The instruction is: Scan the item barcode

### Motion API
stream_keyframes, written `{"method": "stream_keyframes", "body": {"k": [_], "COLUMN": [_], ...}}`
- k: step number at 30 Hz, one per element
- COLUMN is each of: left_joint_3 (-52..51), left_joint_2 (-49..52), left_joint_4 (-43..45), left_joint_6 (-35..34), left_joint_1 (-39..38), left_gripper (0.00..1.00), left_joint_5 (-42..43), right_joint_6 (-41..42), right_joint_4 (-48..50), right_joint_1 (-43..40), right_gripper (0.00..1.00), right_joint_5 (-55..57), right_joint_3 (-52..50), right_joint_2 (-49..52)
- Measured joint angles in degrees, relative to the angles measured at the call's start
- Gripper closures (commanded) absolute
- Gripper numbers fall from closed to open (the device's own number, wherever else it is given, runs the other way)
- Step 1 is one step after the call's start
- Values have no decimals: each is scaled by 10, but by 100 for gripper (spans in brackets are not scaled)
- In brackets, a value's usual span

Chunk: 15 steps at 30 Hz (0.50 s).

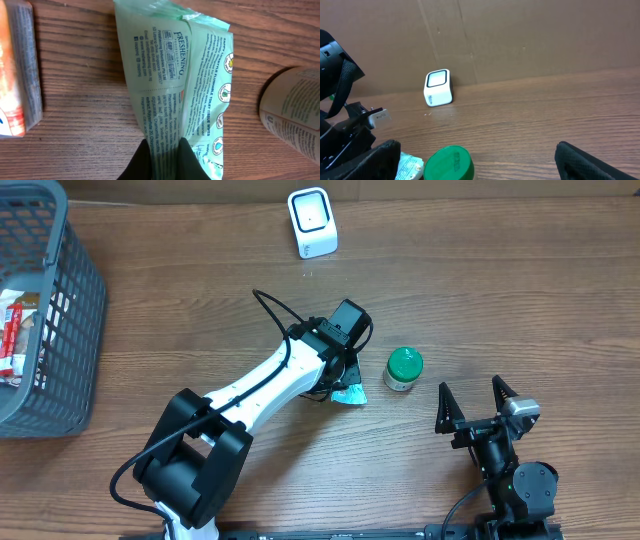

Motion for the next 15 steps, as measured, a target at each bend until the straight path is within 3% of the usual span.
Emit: {"method": "stream_keyframes", "body": {"k": [4, 7, 10, 15], "left_joint_3": [0, 0, 2, 66], "left_joint_2": [0, 0, 0, 0], "left_joint_4": [0, 8, 5, -72], "left_joint_6": [1, 13, 38, 81], "left_joint_1": [0, 0, 0, 10], "left_gripper": [80, 67, 65, 64], "left_joint_5": [0, 6, 27, 41], "right_joint_6": [0, 0, 0, 0], "right_joint_4": [0, 0, 0, 0], "right_joint_1": [0, 0, 0, 0], "right_gripper": [0, 0, 0, 0], "right_joint_5": [0, 0, 0, 0], "right_joint_3": [0, 0, 0, 0], "right_joint_2": [0, 0, 0, 0]}}
